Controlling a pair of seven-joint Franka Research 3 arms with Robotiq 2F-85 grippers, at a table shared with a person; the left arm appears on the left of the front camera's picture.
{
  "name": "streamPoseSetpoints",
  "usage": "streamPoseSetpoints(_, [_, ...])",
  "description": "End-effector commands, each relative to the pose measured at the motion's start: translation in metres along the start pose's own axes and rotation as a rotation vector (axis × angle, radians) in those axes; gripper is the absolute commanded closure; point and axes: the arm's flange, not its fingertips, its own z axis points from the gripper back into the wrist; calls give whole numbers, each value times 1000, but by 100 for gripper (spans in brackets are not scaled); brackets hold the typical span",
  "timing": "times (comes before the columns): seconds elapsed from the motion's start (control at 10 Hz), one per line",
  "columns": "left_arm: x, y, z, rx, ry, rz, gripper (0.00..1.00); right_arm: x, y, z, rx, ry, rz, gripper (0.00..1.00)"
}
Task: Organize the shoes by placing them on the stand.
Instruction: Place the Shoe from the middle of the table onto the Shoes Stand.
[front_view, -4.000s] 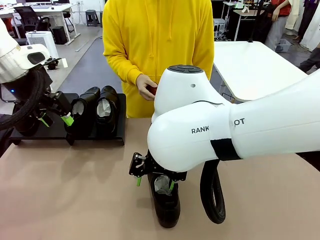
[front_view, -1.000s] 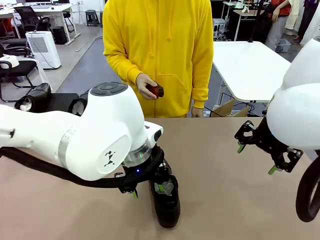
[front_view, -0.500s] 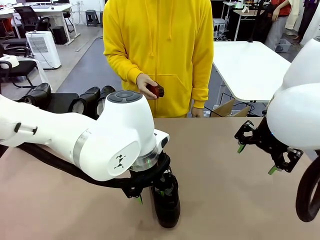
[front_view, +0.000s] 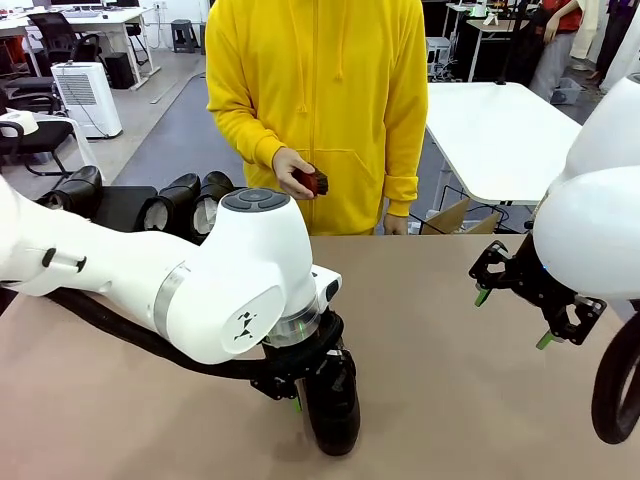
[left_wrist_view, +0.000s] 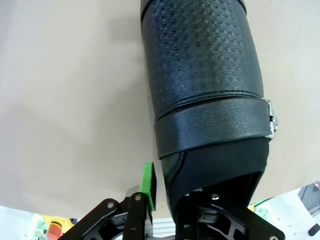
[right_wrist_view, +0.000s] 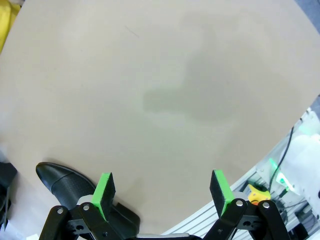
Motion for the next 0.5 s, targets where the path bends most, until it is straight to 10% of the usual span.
streamPoseSetpoints(0.0, [4, -3, -1, 0, -19, -17, 100, 2, 1, 2, 9, -7, 21, 0])
streamPoseSetpoints(0.4, [-4, 2, 22, -5, 28, -74, 100, 2, 1, 2, 9, -7, 21, 0])
